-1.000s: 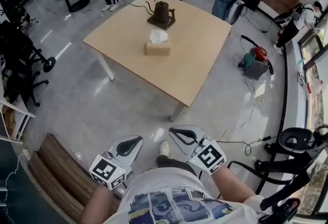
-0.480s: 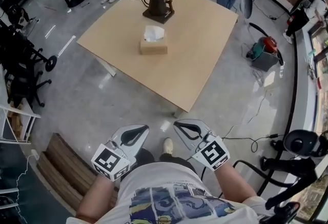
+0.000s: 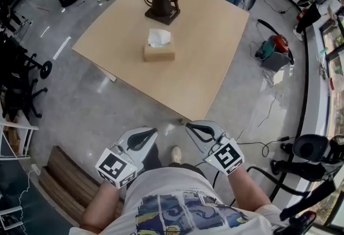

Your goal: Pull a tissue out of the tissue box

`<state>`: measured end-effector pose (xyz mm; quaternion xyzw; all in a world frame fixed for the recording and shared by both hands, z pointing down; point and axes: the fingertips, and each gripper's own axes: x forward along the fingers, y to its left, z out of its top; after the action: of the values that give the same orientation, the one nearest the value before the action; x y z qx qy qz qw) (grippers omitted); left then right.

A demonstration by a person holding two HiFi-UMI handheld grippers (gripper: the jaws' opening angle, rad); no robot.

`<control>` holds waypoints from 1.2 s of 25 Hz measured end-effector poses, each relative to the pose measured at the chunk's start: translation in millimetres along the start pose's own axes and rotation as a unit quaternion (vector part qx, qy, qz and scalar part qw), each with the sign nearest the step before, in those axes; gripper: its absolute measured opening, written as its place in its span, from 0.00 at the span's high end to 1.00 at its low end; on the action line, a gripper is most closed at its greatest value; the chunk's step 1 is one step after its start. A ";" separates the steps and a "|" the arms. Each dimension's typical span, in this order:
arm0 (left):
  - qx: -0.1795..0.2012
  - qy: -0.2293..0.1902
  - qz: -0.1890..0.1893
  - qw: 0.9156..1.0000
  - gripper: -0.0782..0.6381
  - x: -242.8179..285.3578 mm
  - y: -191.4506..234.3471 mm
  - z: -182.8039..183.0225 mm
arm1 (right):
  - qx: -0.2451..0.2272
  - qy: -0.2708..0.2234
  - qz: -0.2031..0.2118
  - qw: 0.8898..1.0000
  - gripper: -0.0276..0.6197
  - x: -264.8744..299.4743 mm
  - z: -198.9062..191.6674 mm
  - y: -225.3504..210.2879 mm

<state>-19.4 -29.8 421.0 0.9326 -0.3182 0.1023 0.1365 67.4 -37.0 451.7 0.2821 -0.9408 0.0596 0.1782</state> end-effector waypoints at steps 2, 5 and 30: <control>-0.001 -0.001 -0.004 1.000 0.88 1.0 19.2 1.9 | -0.001 0.003 -0.003 1.000 0.95 15.8 7.2 -7.9; 0.003 -0.006 -0.010 1.000 0.88 1.4 50.7 11.4 | -0.010 0.005 -0.006 1.000 0.95 43.3 21.1 -20.6; -0.008 -0.017 0.005 1.000 0.88 -17.6 219.9 51.8 | -0.051 0.063 0.003 0.997 0.80 236.7 62.5 -182.5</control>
<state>-164.3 -203.6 409.0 0.9315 -0.3260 0.0841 0.1380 -34.7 -323.0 483.1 0.2655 -0.9303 0.0299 0.2515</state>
